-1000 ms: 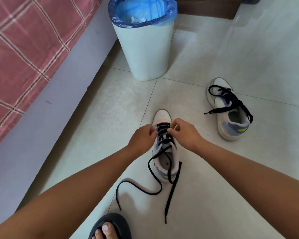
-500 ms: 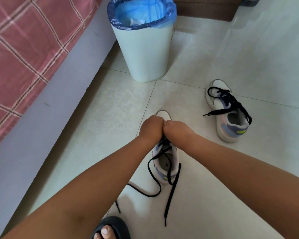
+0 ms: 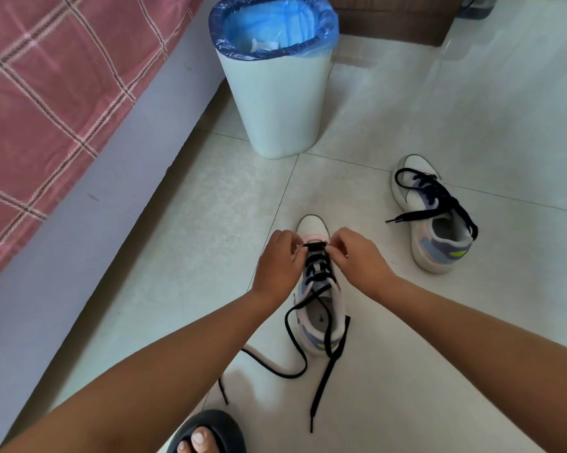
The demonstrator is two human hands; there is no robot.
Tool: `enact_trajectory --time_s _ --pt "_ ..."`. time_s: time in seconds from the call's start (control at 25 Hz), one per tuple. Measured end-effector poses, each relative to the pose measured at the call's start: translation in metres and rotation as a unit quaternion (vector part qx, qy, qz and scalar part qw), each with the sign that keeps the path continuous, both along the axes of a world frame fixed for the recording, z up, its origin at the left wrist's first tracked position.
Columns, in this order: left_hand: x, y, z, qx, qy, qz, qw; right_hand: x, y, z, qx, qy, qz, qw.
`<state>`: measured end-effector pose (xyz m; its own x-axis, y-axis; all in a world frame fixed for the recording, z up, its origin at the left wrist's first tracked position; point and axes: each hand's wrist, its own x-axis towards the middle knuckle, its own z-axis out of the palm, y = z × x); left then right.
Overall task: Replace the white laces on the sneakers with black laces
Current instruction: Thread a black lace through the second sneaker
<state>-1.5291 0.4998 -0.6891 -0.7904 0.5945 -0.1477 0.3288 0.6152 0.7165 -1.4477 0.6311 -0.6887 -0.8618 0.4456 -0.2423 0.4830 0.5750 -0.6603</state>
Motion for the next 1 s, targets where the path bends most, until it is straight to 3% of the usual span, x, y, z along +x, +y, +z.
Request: enact_trajectory --time_s 0.2,0.36,0.48,0.6,0.76,0.84,1.0 --pt "0.003 0.016 0.015 -0.193 -0.018 -0.063 0.979 -0.013 -0.008 0.011 0.035 -0.211 0.058 0.975" --pt "0.002 0.042 0.021 -0.312 0.073 -0.160 0.933 -0.038 -0.009 0.018 0.130 -0.318 0.153 0.926" --pt "-0.003 0.049 0.019 -0.342 0.077 -0.221 0.910 -0.037 -0.001 0.020 0.125 -0.318 0.216 0.914" --pt "-0.011 0.042 0.020 -0.309 0.041 -0.259 0.914 -0.020 0.009 0.023 0.039 -0.204 0.200 0.957" --pt "-0.017 0.010 0.024 -0.134 -0.022 -0.249 0.959 0.012 0.011 0.020 0.042 -0.069 0.149 0.986" --pt "-0.014 -0.005 0.016 -0.077 -0.050 -0.227 0.970 0.024 0.007 0.013 0.022 -0.042 0.123 0.991" --pt "-0.004 -0.011 0.002 -0.083 -0.094 -0.167 0.978 0.025 0.005 0.001 -0.062 -0.083 0.070 0.992"
